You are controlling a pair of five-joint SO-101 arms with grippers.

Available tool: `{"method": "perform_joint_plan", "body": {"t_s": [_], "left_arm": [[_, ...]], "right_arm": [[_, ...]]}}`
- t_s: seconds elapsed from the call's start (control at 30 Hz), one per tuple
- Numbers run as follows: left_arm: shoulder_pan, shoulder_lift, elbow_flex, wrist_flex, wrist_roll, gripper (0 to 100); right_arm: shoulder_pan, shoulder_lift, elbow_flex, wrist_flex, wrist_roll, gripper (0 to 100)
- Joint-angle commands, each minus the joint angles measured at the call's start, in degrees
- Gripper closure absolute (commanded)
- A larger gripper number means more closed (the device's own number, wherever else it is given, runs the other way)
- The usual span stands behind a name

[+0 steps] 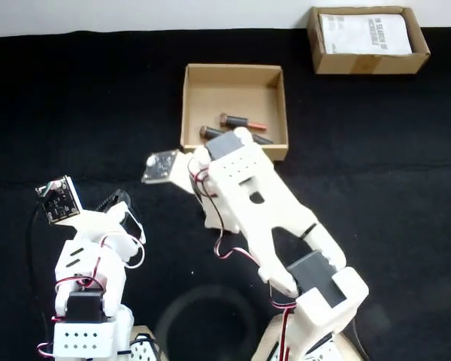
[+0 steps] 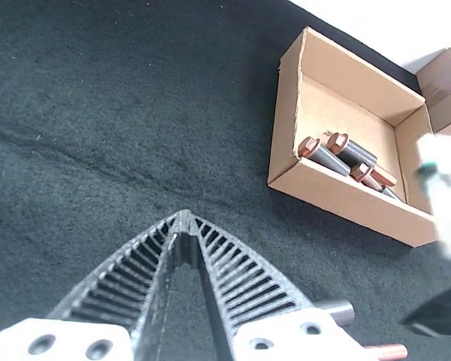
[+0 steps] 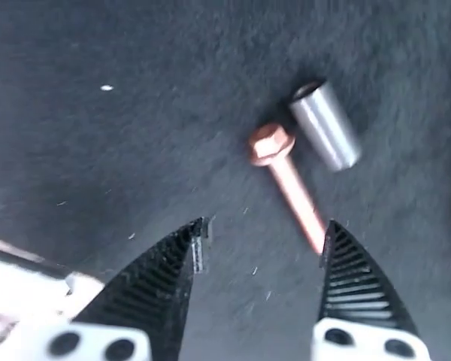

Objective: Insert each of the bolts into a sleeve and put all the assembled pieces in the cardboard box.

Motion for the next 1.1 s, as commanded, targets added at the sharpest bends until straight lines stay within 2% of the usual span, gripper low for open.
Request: {"method": "perform_joint_plan", "body": {"t_s": [0.0,0.2,0.57,1.0,1.07], "left_arm": [[0.0,-0.4,1.0,-0.9,0.2,99],[0.0,-0.4,1.0,-0.9,0.2,99],[0.0,-0.5,1.0,-0.9,0.1,99],[0.0,-0.7,1.0,-0.9,0.1,99],[0.0,-0.7,1.0,-0.9,0.1,99]], "right_arm": [[1.0,-1.6,3.6,-7.0,3.1,78.2],[1.0,3.2,2.0,-13.1,3.3,78.2],[2.3,13.1,-8.9,-12.8,3.4,78.2],[2.2,20.6,-10.9,-14.4,3.4,78.2],[1.9,20.3,-13.1,-11.8,3.4,78.2]]}}
